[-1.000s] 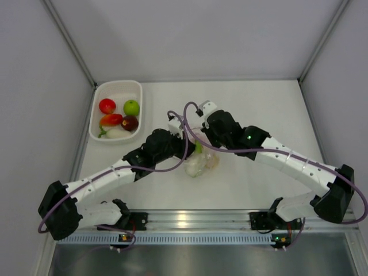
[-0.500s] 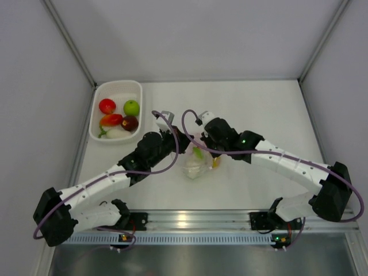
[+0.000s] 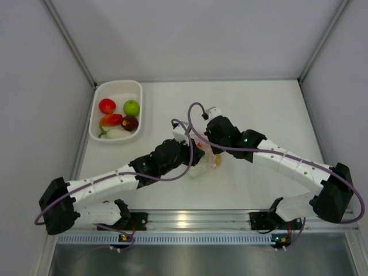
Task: Open the zip-top bag and remove the fake food
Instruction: Pick up the fake vegetable from the zipper food storage bag.
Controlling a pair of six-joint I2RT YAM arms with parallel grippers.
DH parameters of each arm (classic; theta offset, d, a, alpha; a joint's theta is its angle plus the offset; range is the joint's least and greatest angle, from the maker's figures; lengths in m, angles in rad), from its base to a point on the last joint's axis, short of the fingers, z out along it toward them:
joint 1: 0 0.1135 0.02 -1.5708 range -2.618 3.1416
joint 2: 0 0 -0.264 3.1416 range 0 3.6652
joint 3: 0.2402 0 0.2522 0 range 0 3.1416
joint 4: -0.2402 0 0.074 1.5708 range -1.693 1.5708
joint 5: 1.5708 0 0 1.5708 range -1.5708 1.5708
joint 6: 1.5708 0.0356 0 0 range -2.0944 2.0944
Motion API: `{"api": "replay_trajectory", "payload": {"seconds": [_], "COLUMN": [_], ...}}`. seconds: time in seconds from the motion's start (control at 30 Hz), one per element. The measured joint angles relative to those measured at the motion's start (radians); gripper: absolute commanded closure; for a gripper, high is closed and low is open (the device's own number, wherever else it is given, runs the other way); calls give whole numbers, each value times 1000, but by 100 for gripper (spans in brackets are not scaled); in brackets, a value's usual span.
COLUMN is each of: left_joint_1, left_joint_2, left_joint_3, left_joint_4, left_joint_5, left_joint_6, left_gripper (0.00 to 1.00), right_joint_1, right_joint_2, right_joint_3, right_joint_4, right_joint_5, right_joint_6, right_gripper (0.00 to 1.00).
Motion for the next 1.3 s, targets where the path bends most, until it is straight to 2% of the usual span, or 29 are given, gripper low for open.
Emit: {"api": "replay_trajectory", "payload": {"seconds": [0.23, 0.43, 0.5, 0.8, 1.3], "left_joint_1": [-20, -21, -20, -20, -18], "left_joint_2": [51, 154, 178, 238, 335], "left_joint_3": [42, 95, 105, 130, 156], "left_joint_4": [-125, -197, -206, -210, -91], "left_joint_5": [-157, -237, -249, -263, -224], "left_joint_6": [-100, -174, -190, -238, -283], "left_gripper": [68, 57, 51, 49, 49], "right_joint_1": [-2, -2, -2, -2, -2], "right_joint_2": [-1, -29, -43, -73, -74], "right_joint_3": [-1, -3, -8, -10, -55], "right_joint_4": [1, 3, 6, 9, 48], "right_joint_5": [9, 7, 7, -5, -27], "right_joint_6": [26, 29, 29, 29, 33], "right_gripper": [100, 100, 100, 100, 100]}}
